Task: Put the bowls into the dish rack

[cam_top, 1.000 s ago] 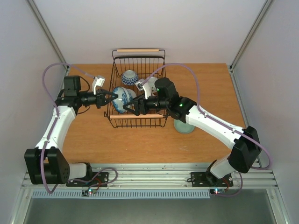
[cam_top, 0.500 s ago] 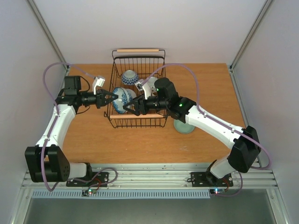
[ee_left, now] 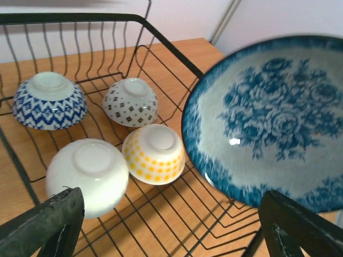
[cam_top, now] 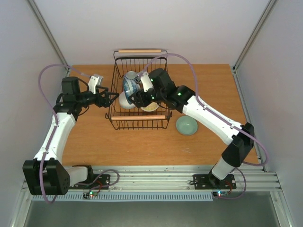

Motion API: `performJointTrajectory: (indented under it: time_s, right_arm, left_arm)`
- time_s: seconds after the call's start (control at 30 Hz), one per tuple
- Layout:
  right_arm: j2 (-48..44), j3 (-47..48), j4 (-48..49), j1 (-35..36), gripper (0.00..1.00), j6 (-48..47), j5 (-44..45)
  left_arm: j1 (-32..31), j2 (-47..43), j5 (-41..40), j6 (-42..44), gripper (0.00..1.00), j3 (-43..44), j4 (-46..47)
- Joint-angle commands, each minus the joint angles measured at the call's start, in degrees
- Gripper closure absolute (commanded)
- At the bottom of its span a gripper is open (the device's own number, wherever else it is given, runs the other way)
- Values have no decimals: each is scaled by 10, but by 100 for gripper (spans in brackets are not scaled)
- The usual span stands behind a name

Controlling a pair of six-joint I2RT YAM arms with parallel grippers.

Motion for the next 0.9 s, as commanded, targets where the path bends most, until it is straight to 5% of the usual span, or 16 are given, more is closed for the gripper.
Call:
performJointTrajectory:
  time_s: [0.0, 0.87]
  right_arm:
    - [53, 100, -112, -3, 99, -61, 93]
    - [256, 240, -304, -17, 99, -145, 203]
  left_arm:
    - [-1, -8, -60, -19, 10, -9, 47]
    - [3, -6, -62, -29, 5, -9, 51]
